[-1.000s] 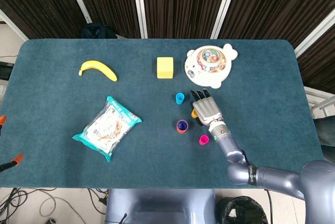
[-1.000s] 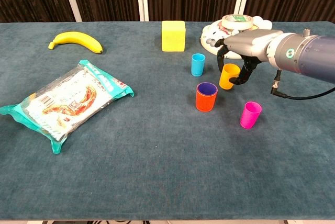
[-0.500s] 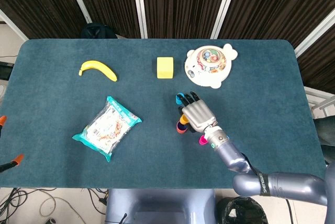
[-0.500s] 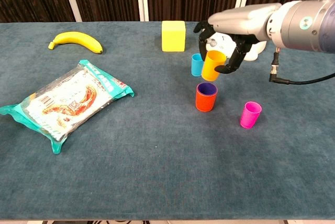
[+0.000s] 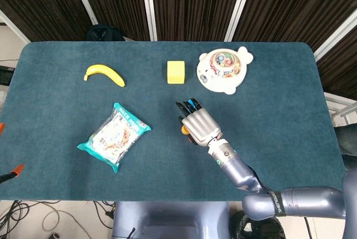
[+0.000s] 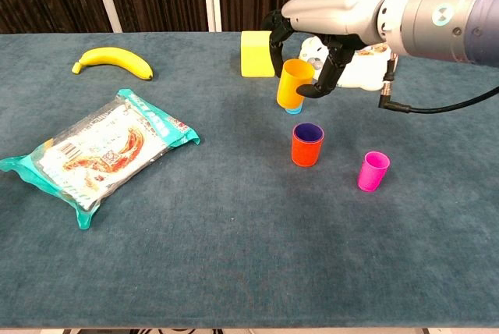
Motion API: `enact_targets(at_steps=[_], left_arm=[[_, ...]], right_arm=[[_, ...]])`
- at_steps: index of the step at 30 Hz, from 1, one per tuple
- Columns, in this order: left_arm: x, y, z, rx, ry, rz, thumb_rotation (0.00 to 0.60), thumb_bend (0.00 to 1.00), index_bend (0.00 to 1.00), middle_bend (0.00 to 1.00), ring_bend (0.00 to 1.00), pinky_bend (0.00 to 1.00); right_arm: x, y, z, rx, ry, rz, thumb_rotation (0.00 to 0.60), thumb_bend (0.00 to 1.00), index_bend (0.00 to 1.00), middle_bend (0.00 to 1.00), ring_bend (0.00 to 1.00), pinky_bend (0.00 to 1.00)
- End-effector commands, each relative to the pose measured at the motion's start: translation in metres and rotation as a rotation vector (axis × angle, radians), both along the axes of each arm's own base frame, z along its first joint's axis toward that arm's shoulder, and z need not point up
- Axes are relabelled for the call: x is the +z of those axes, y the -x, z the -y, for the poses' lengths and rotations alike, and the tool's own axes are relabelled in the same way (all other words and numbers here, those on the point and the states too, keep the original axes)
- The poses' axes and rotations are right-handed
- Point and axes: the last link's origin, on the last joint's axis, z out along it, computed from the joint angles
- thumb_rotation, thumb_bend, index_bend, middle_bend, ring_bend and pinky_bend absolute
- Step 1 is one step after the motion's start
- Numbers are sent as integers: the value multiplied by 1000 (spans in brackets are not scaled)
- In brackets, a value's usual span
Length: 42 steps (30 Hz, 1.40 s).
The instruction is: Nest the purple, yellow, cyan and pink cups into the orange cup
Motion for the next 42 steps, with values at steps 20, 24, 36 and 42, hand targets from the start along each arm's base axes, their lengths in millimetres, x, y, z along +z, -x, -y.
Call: enact_targets(at_steps=[20,24,36,42], left_arm=[[-3,0,0,2,5,-8,600,0,48,12,0,63],[-2,0,0,3,1,-7,600,0,48,12,0,63],[-2,0,0,5,2,-9,600,0,48,12,0,63],[-2,0,0,5,0,-10,600,0,48,12,0,63]], right_arm=[[-11,26,2,-32,-16,-24,600,462,447,0,62,68],[-13,30,2,-40,-22,-32,600,462,447,0,62,68],[-17,38,7,-57,-21,-40,600,463,447,0,62,70],[-20,42,7,-61,-24,-53,600,463,447,0,62,70]])
